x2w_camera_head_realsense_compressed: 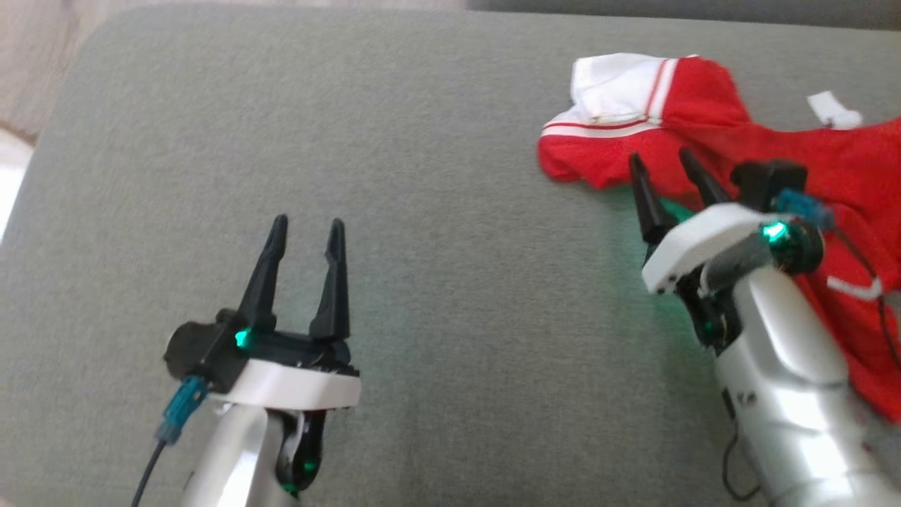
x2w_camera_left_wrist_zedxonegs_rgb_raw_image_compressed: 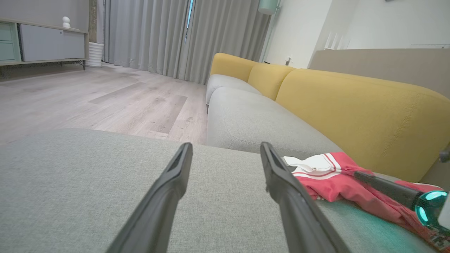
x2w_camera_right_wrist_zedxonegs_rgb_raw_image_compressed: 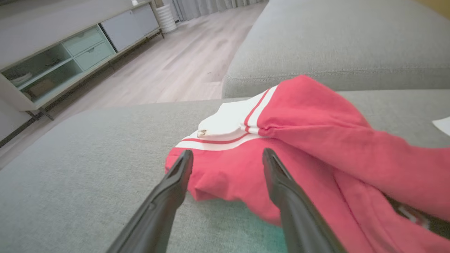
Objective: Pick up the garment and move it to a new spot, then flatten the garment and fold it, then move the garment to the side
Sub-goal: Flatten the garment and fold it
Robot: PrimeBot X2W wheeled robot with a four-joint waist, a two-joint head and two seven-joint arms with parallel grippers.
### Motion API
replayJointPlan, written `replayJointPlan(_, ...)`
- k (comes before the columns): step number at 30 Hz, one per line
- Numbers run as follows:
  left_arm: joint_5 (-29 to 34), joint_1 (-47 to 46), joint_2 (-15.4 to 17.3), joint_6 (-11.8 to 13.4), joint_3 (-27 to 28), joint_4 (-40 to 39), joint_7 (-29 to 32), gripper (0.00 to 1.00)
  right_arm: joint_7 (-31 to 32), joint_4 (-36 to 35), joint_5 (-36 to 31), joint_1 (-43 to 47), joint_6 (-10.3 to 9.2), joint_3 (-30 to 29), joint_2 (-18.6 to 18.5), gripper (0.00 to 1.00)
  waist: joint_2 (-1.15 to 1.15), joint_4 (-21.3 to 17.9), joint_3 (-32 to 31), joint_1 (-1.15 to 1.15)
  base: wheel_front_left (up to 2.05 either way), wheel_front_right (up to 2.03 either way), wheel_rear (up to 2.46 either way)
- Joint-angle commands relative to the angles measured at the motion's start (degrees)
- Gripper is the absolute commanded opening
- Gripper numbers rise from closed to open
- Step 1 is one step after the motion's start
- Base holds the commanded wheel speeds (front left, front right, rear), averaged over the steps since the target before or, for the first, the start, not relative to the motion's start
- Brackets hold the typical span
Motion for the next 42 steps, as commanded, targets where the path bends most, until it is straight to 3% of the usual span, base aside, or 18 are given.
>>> replayJointPlan(1,-0.3,-2.4,0.2,0.3,1.2,-1.7,-0.5,1.00,0.9,-0.1,0.6,-2.3,0.37,0.6,0.3,1.00,0.00,1.3,1.1,-0.01,0.00,0.00,0.00)
replayJointPlan(13,-2.0,-3.9,0.2,1.4,-1.4,-2.2,-0.5,1.00,3.4,17.5,-7.3,-13.4,0.37,-3.4,-0.4,1.00,0.00,3.9,4.0,-0.01,0.00,0.00,0.00)
replayJointPlan(14,-2.0,-4.0,0.2,1.5,-1.5,-2.2,-0.5,1.00,3.2,18.6,-7.8,-13.8,0.37,-3.4,-0.2,0.94,0.00,3.9,4.1,-0.01,0.00,0.00,0.00)
replayJointPlan(15,-2.1,-4.0,0.2,1.5,-1.5,-2.2,-0.5,1.00,2.7,19.4,-8.3,-14.3,0.37,-3.3,0.0,0.37,0.00,3.8,4.2,-0.01,0.00,0.00,0.00)
replayJointPlan(16,-2.1,-4.1,0.2,1.6,-1.5,-2.2,-0.5,1.00,1.9,19.9,-8.6,-14.7,0.37,-3.0,0.3,0.00,0.00,3.7,4.3,-0.01,0.00,0.00,0.00)
replayJointPlan(21,-1.9,-4.0,0.2,1.8,-0.7,-2.0,-0.5,1.00,-4.0,19.9,-6.4,-15.2,0.37,2.1,1.5,0.00,0.00,2.5,3.9,-0.01,0.00,0.00,0.00)
replayJointPlan(24,-1.5,-3.8,0.2,1.7,-0.1,-1.6,-0.5,1.00,-6.2,16.0,0.6,-12.9,0.37,11.5,1.7,0.00,0.00,1.6,2.9,-0.01,0.00,0.00,0.00)
replayJointPlan(28,-0.6,-3.6,0.2,1.4,1.3,-1.5,-0.5,1.00,-7.0,9.0,8.3,-9.7,0.37,24.6,1.7,0.00,0.00,-0.1,1.7,-0.01,0.00,0.00,0.00)
replayJointPlan(36,0.3,-2.4,0.2,1.0,2.8,-1.3,-0.5,1.00,-7.4,3.0,14.7,-5.7,0.37,38.6,1.7,0.00,0.00,-1.7,-1.3,-0.01,0.00,0.00,0.00)
replayJointPlan(39,0.5,-1.5,0.2,0.9,3.3,-1.1,-0.5,1.00,-6.9,3.5,15.8,-3.9,0.37,41.2,1.7,0.00,0.00,-1.7,-2.8,-0.01,0.00,0.00,0.00)
replayJointPlan(40,0.6,-1.2,0.2,0.8,3.4,-1.1,-0.5,1.00,-6.9,3.9,15.7,-3.4,0.37,41.7,1.7,0.12,0.00,-1.8,-3.1,-0.01,0.00,0.00,0.00)
replayJointPlan(41,0.7,-0.9,0.2,0.8,3.6,-1.1,-0.5,1.00,-7.2,4.6,15.6,-3.0,0.37,41.9,1.7,1.00,0.00,-1.8,-3.5,-0.01,0.00,0.00,0.00)
replayJointPlan(42,0.7,-0.6,0.2,0.7,3.7,-1.0,-0.5,1.00,-7.6,5.1,15.6,-2.7,0.37,42.0,1.7,1.00,0.00,-1.8,-3.9,-0.01,0.00,0.00,0.00)
